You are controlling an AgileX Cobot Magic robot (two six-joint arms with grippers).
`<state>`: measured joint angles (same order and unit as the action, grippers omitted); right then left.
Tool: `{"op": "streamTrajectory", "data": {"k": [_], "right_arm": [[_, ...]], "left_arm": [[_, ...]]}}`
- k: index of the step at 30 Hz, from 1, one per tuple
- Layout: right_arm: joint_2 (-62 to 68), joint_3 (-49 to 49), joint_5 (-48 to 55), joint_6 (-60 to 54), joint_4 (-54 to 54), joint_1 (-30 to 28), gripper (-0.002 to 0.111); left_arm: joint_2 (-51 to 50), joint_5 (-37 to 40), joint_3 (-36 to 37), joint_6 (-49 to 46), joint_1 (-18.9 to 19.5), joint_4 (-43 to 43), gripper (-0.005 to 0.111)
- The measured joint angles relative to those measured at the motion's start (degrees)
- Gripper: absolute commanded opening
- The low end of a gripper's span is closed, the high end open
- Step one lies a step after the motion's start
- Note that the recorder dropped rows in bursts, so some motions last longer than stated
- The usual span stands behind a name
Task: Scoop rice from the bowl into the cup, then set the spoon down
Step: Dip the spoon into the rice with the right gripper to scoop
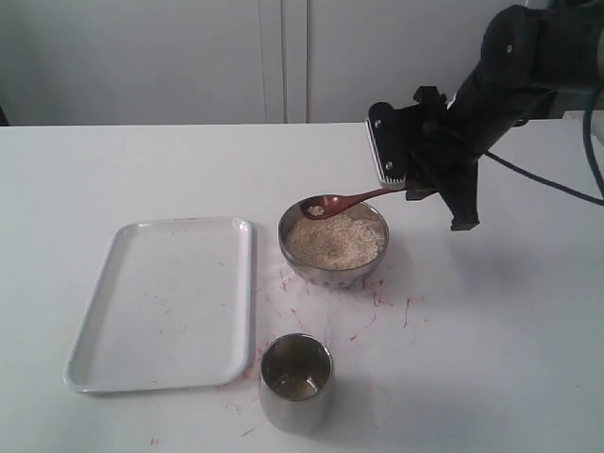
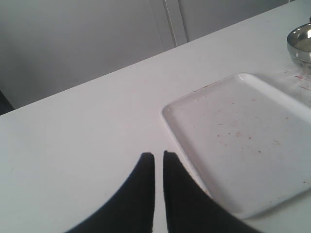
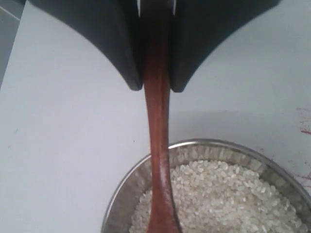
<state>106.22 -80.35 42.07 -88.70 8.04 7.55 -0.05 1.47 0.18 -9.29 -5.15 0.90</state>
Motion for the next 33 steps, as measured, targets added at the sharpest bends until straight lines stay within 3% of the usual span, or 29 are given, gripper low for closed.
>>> {"op": "streamTrajectory", "data": {"k": [11, 19, 33], "right_arm": [[-7.5, 0.0, 4.4, 10.6, -14.5, 4.7, 0.000], [-9.0, 0.0, 7.1, 30.1, -35.9, 10.9, 0.000], [-8.6, 0.0, 16.7, 51.1, -50.3, 17.6, 0.000]], "left_arm": [[0.0, 0.0, 0.0, 0.0, 0.0, 0.0, 0.014], [0.0, 0.0, 0.0, 0.0, 0.0, 0.0, 0.014], [0.0, 0.0, 0.0, 0.0, 0.0, 0.0, 0.014]]}}
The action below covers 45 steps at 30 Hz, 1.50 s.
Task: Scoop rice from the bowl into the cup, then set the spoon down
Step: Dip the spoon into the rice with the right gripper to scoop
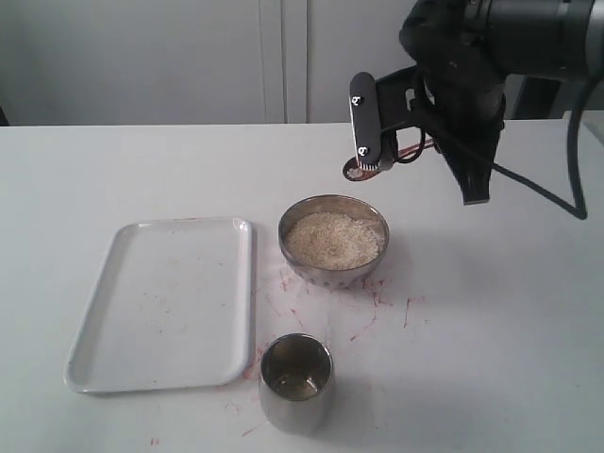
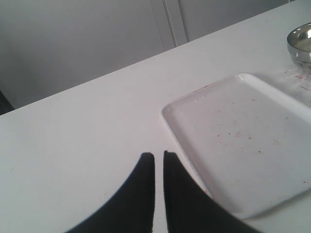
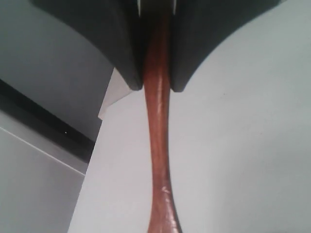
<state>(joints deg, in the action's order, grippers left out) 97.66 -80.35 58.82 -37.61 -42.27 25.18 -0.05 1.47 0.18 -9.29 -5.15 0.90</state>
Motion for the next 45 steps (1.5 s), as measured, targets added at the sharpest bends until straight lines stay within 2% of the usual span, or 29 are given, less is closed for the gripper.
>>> {"op": "streamTrajectory", "data": {"k": [8, 15, 45], "right_arm": [[4.5, 0.0, 7.8, 1.5, -3.4, 3.2, 0.000], [8.3, 0.0, 7.7, 1.6, -6.4, 5.7, 0.000], [11.9, 0.0, 3.1, 2.0, -8.8, 5.7, 0.000]], "left_arm": [[0.0, 0.0, 0.0, 0.0, 0.0, 0.0, 0.014], [0.0, 0.0, 0.0, 0.0, 0.0, 0.0, 0.014], [0.0, 0.0, 0.0, 0.0, 0.0, 0.0, 0.014]]}}
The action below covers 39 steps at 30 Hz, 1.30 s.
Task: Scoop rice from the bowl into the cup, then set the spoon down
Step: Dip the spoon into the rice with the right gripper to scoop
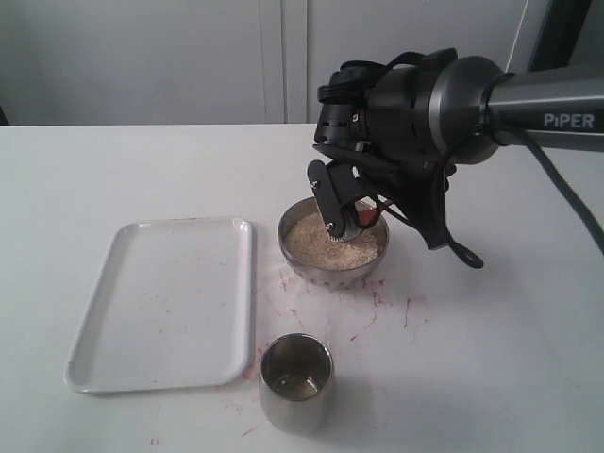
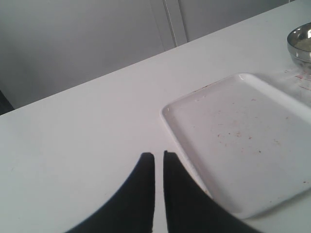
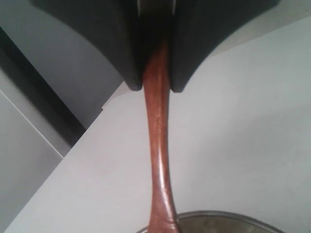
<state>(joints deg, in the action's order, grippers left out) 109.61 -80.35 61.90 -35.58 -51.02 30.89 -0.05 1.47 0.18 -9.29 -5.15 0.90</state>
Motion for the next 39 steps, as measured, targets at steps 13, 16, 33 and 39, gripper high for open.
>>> {"op": "streamTrajectory", "data": {"k": [13, 16, 33, 39], "right_arm": [[1.9, 0.0, -1.3, 0.0, -0.3, 1.4, 0.000], [1.9, 0.0, -1.7, 0.0, -0.3, 1.8, 0.000], [1.9, 0.0, -1.1, 5.4, 1.8, 1.8, 0.000], [1.9, 0.0, -1.1, 5.6, 5.6, 0.5, 0.000]], "left_arm": [[0.0, 0.0, 0.0, 0.0, 0.0, 0.0, 0.014], [0.0, 0.0, 0.0, 0.0, 0.0, 0.0, 0.014], [0.0, 0.0, 0.0, 0.0, 0.0, 0.0, 0.014], [0.0, 0.0, 0.0, 0.0, 0.0, 0.0, 0.014]]}}
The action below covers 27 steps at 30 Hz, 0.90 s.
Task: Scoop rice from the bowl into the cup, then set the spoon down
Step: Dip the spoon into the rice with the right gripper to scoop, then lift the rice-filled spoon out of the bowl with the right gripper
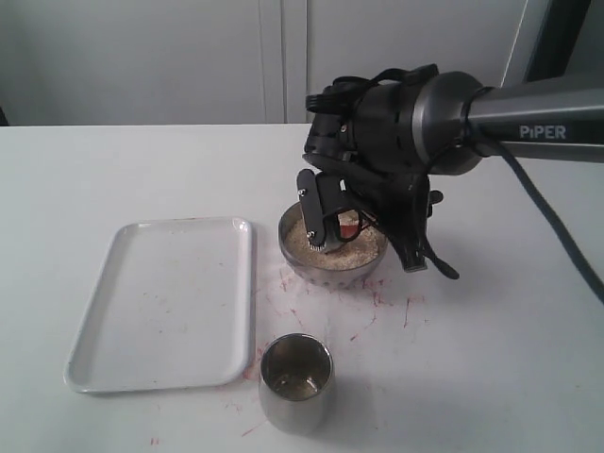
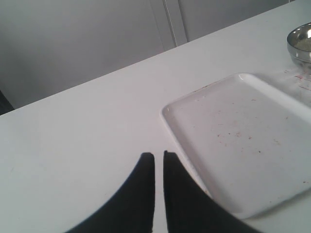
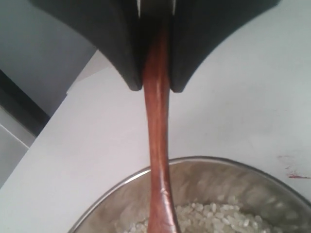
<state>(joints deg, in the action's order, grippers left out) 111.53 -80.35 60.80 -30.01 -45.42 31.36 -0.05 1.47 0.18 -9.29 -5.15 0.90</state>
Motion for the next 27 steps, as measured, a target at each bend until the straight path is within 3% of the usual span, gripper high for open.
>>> {"op": "streamTrajectory", "data": {"k": [27], "right_arm": [[-2.8, 0.0, -0.7, 0.0, 12.2, -4.4, 0.000]], "left_arm": [[0.0, 0.0, 0.0, 0.0, 0.0, 0.0, 0.014]]}}
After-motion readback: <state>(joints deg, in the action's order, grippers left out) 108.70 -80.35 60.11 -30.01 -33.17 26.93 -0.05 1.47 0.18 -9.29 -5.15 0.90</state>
